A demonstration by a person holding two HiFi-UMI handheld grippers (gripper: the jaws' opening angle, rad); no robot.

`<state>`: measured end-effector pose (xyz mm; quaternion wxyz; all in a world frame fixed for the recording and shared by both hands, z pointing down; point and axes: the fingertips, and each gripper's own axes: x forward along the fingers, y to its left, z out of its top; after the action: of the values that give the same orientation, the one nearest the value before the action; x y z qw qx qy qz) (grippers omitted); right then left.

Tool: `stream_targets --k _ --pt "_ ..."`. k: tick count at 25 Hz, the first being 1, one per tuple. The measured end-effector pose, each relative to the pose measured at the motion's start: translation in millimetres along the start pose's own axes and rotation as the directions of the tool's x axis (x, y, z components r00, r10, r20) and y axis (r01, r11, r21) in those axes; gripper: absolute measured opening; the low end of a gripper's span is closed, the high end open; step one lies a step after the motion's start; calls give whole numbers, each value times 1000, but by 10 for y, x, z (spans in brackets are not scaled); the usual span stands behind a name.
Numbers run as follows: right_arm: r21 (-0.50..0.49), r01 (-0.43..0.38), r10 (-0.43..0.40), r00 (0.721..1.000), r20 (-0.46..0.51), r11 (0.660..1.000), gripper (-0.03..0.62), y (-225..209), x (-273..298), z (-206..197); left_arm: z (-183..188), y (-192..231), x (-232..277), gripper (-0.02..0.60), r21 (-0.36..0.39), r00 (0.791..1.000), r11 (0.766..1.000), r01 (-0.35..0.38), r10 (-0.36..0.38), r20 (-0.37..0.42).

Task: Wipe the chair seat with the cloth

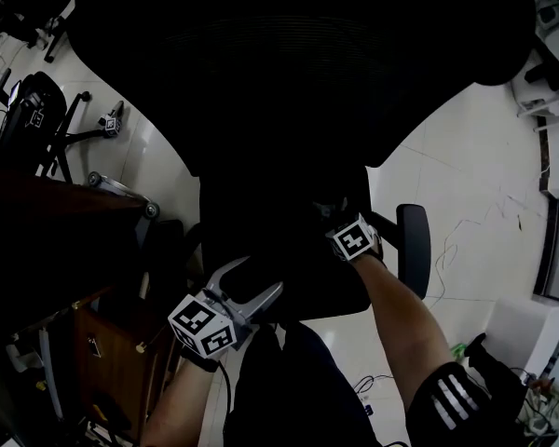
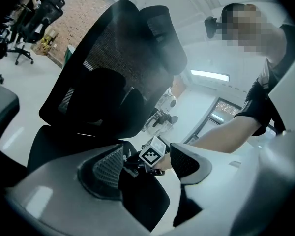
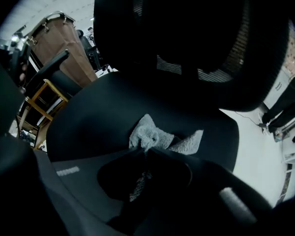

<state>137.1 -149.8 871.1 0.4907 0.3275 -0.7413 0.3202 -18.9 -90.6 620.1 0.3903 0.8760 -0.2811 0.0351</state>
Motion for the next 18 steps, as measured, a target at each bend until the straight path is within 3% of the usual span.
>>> stream_targets --k 6,8,14,18 --pt "36 40 -41 999 13 999 35 -49 -62 -15 28 -78 55 324 12 1000 1000 20 -20 5" --pt "37 12 -14 998 57 999 35 120 -71 125 56 -67 -19 324 14 1000 1000 9 -9 11" --pt "-38 -163 168 965 204 986 35 1135 -16 752 -59 77 -433 324 0 998 998 -63 63 18" --pt "-114 -257 274 945 176 960 35 1931 173 967 -154 203 -797 324 -23 991 991 -132 133 15"
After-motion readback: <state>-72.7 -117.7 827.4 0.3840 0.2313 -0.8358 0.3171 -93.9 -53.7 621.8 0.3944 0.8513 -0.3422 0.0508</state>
